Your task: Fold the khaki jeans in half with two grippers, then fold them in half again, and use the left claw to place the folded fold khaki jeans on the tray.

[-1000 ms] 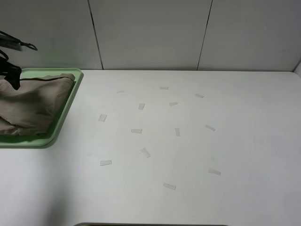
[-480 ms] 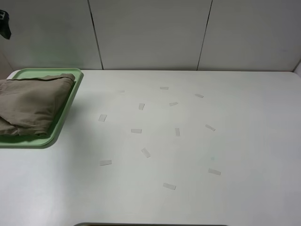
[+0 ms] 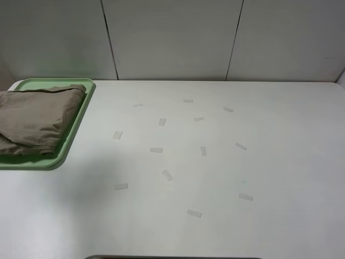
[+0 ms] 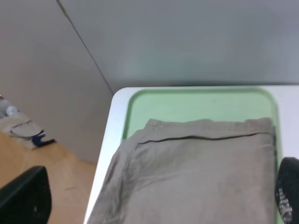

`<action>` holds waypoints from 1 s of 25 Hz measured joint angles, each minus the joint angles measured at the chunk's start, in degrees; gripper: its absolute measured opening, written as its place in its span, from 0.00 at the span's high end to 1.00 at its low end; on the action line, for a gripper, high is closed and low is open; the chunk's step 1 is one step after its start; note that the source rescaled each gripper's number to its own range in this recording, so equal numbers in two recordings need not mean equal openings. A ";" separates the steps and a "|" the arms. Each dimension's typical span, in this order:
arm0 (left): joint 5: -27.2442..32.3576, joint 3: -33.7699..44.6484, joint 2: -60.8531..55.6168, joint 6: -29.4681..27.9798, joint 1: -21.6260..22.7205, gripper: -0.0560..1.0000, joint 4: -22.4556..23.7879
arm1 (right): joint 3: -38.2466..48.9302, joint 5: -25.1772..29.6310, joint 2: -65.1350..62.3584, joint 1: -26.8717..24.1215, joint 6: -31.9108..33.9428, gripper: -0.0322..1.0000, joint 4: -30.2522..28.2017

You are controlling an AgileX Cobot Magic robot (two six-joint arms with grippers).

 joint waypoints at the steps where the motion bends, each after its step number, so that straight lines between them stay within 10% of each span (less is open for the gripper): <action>1: 0.70 0.75 -2.13 0.15 0.00 0.04 -0.91 | 0.00 0.00 0.00 0.00 0.00 0.00 0.00; 25: 27.49 25.14 -54.61 1.76 -0.42 0.00 -4.99 | 0.00 0.00 0.00 0.00 0.00 0.00 0.00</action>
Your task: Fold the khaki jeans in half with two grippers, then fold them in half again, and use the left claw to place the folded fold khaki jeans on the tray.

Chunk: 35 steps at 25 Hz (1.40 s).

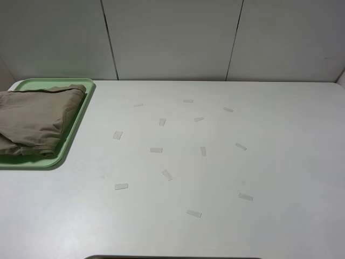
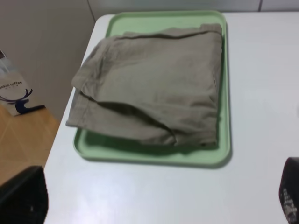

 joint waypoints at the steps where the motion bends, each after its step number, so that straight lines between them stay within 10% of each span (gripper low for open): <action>1: 0.64 0.42 -1.00 0.00 -0.79 0.00 -0.08 | 0.00 0.00 0.00 0.00 0.00 0.00 0.00; 35: 4.57 14.01 -11.85 -2.65 -4.15 0.00 -7.84 | 0.00 0.00 0.00 0.00 0.00 0.00 0.05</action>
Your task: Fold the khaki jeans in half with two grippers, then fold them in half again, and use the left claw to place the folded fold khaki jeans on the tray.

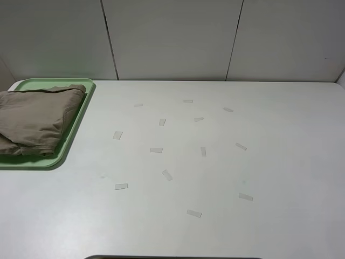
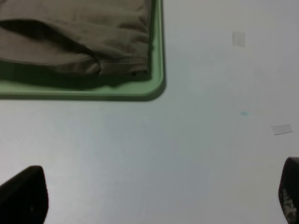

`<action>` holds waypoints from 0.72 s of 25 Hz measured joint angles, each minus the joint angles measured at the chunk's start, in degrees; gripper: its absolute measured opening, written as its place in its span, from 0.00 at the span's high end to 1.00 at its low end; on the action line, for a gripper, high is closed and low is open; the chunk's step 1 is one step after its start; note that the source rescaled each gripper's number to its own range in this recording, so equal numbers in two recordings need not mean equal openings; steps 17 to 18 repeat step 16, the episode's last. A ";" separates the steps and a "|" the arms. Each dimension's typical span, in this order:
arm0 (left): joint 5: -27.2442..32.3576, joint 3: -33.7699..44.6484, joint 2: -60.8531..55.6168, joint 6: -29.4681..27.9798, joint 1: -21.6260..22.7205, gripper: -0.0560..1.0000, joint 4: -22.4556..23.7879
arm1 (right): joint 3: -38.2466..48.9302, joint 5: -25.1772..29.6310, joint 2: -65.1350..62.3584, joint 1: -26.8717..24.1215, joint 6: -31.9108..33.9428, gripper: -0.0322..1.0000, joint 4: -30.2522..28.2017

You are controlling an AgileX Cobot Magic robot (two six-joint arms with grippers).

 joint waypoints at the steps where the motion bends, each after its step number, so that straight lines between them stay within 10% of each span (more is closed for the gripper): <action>1: 0.00 0.00 0.00 0.00 0.00 0.00 0.00 | 0.00 0.00 0.00 0.00 0.00 0.00 0.00; 18: 0.07 0.00 -3.36 -0.02 0.00 0.00 0.05 | 0.00 0.00 0.00 0.00 0.00 0.00 0.00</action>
